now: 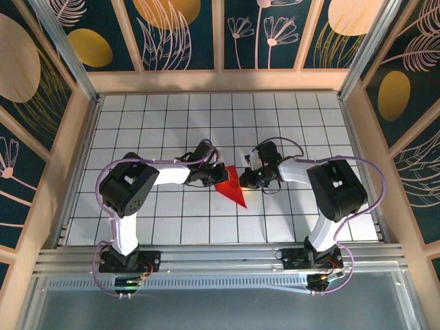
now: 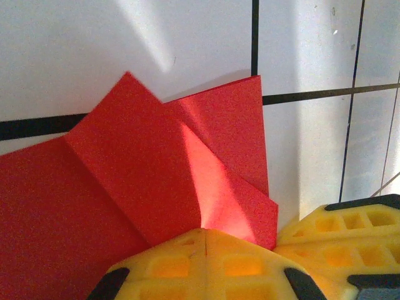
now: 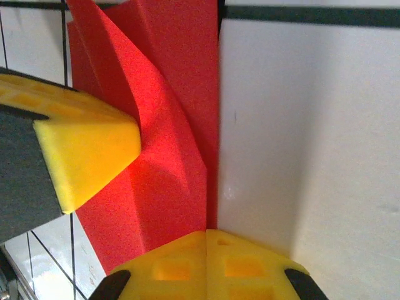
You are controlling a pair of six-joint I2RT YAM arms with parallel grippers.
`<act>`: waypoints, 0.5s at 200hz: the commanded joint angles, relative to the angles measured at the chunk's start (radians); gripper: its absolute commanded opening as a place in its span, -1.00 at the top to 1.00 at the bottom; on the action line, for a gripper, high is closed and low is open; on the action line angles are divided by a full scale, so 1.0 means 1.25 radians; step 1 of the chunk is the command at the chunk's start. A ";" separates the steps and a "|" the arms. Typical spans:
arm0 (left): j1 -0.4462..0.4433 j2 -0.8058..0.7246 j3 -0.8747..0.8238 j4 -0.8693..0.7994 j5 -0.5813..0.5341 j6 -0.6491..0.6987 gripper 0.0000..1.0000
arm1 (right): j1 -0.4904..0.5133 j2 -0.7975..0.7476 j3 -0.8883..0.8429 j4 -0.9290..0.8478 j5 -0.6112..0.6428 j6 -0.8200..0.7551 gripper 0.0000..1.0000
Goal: Fold a paper plane with a square sheet of paper (fold left side to right side)
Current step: Fourth fold the wing at the center of the table.
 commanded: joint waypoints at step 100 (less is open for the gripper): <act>-0.001 0.029 -0.024 -0.062 -0.050 0.021 0.95 | -0.022 -0.236 -0.077 -0.052 -0.174 0.026 1.00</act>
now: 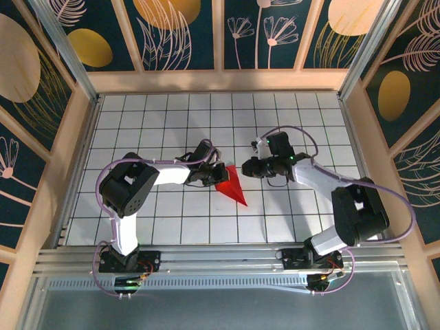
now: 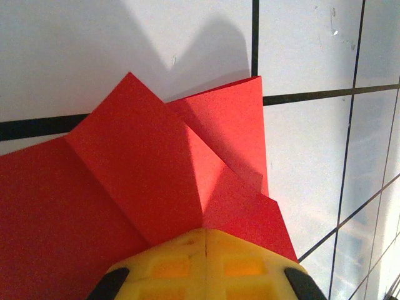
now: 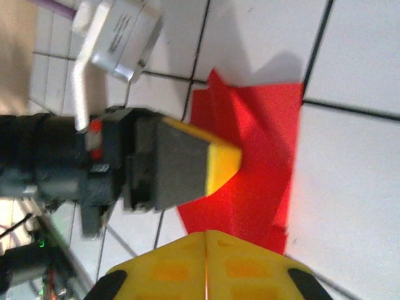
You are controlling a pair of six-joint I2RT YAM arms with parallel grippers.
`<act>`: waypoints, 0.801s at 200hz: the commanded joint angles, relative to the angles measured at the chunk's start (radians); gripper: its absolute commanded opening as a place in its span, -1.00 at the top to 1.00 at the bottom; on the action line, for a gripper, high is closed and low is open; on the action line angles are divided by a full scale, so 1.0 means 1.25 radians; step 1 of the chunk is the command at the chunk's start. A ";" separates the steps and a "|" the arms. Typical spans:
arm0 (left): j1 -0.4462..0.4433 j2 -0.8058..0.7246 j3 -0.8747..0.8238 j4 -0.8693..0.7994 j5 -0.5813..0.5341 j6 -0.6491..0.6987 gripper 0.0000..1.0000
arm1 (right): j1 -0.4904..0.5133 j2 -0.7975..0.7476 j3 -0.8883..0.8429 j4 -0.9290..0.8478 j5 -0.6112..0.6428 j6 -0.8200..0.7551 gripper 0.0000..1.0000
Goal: Fold a paper plane with a square sheet of paper (fold left side to right side)
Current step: Fourth fold the wing at the center of the table.
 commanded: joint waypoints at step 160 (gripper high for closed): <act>-0.001 0.029 -0.015 -0.076 -0.053 0.029 0.96 | 0.064 0.070 -0.185 0.119 -0.109 0.051 1.00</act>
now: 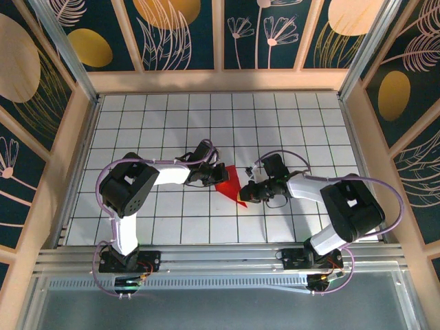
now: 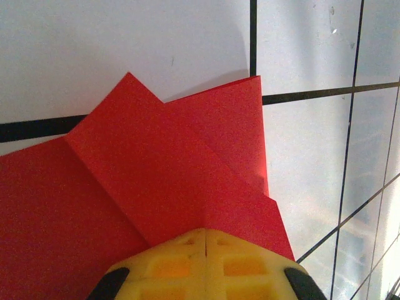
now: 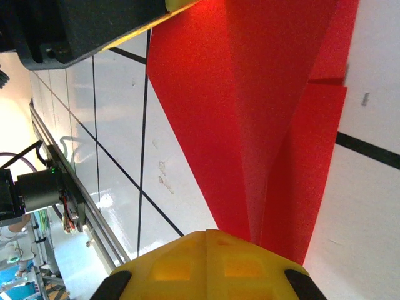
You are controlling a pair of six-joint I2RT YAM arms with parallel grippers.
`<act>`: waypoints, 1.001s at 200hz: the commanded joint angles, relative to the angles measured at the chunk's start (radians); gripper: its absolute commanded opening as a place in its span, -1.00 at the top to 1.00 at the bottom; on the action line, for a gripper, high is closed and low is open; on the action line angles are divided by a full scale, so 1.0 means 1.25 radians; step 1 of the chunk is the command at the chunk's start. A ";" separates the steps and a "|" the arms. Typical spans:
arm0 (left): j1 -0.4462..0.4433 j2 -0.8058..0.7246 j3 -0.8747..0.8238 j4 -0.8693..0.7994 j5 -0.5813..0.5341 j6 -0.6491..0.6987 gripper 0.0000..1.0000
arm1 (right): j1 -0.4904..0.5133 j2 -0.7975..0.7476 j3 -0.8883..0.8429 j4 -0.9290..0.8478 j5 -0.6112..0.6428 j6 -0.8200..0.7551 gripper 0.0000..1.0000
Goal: Fold a paper plane with a square sheet of paper (fold left side to right side)
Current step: Fourth fold the wing at the center of the table.
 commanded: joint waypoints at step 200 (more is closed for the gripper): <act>-0.001 0.038 -0.006 -0.084 -0.055 0.025 0.96 | 0.004 0.003 -0.052 -0.045 0.063 -0.027 1.00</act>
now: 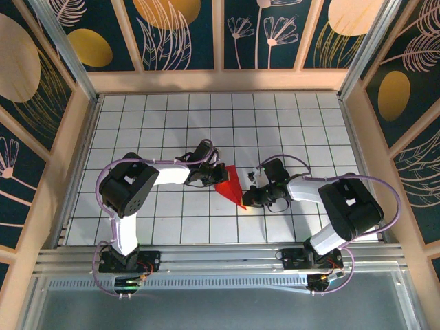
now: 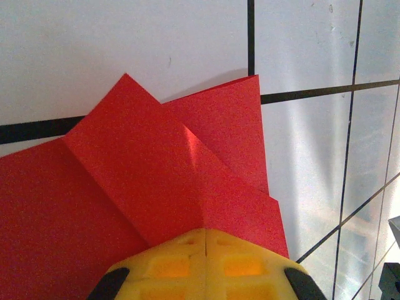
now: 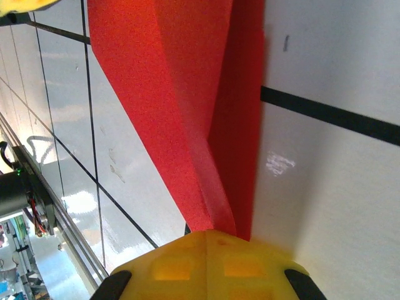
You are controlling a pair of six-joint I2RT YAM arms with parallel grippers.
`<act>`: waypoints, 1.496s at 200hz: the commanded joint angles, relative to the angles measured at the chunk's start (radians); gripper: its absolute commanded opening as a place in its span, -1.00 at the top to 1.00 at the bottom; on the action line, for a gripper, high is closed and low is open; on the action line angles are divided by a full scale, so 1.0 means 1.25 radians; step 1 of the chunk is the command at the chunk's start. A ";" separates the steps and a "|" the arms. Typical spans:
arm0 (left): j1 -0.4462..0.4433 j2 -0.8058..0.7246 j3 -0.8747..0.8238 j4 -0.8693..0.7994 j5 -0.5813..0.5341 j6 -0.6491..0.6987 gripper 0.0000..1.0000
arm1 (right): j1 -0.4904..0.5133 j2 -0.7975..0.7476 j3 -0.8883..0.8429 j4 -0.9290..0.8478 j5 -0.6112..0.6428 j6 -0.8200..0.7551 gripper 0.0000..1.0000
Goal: Fold a paper plane with a square sheet of paper (fold left side to right side)
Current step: Fourth fold the wing at the center of the table.
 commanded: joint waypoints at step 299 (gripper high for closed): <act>-0.002 0.040 -0.006 -0.088 -0.063 0.019 0.96 | -0.001 -0.157 0.017 -0.148 -0.002 -0.013 1.00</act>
